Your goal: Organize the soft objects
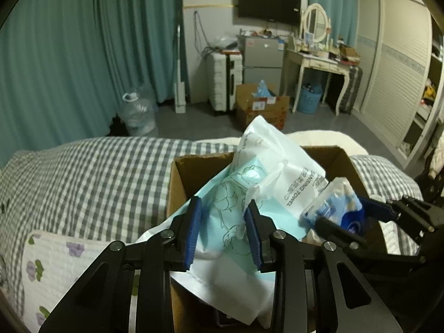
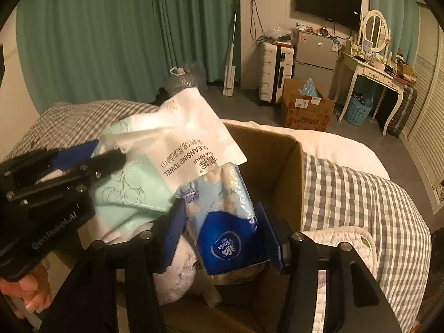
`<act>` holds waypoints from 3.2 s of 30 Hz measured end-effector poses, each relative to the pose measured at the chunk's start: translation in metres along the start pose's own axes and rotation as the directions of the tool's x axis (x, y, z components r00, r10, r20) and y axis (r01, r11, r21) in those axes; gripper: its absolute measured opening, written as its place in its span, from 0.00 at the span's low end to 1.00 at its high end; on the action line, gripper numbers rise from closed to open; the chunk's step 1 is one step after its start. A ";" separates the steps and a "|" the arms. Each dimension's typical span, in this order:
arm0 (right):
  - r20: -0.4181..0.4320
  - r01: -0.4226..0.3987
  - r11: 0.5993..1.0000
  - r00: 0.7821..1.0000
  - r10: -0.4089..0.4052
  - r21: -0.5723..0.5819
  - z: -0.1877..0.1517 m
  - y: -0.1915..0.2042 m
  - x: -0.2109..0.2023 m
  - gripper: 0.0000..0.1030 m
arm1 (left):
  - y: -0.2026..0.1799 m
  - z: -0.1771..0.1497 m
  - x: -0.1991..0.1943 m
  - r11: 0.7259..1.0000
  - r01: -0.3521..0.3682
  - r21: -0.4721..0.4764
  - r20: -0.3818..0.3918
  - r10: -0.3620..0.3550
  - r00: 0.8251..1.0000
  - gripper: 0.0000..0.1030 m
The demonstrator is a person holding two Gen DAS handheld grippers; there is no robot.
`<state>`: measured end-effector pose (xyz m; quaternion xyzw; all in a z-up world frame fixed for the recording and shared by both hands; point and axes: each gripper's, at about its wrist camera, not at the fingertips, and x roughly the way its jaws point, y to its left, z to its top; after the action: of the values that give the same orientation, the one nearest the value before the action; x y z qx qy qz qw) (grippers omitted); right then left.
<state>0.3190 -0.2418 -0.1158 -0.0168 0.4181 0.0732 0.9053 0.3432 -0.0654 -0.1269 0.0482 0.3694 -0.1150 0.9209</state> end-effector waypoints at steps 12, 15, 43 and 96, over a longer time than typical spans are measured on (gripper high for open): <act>0.089 0.018 1.000 0.996 -0.020 0.015 0.004 -0.005 -0.061 0.72 | 0.003 0.015 -0.054 1.000 -0.002 -0.015 0.081 0.003 0.997 0.76; 0.117 0.024 0.999 0.993 -0.027 0.023 0.006 -0.004 -0.085 0.72 | 0.007 0.019 -0.074 1.000 -0.006 -0.026 0.113 0.009 0.994 0.81; 0.416 0.129 0.992 0.902 -0.119 0.002 -0.048 0.074 -0.352 0.93 | 0.024 -0.046 -0.308 0.999 -0.009 -0.045 0.443 0.028 0.896 1.00; 0.403 0.158 0.983 0.897 -0.183 0.095 -0.130 0.071 -0.366 1.00 | 0.019 -0.129 -0.316 0.996 -0.024 -0.090 0.388 0.057 0.920 1.00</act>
<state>-0.0235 -0.2273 0.0805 -0.0106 0.2176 -0.0168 0.9758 0.0401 0.0312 -0.0016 -0.0065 0.1820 -0.0875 0.9794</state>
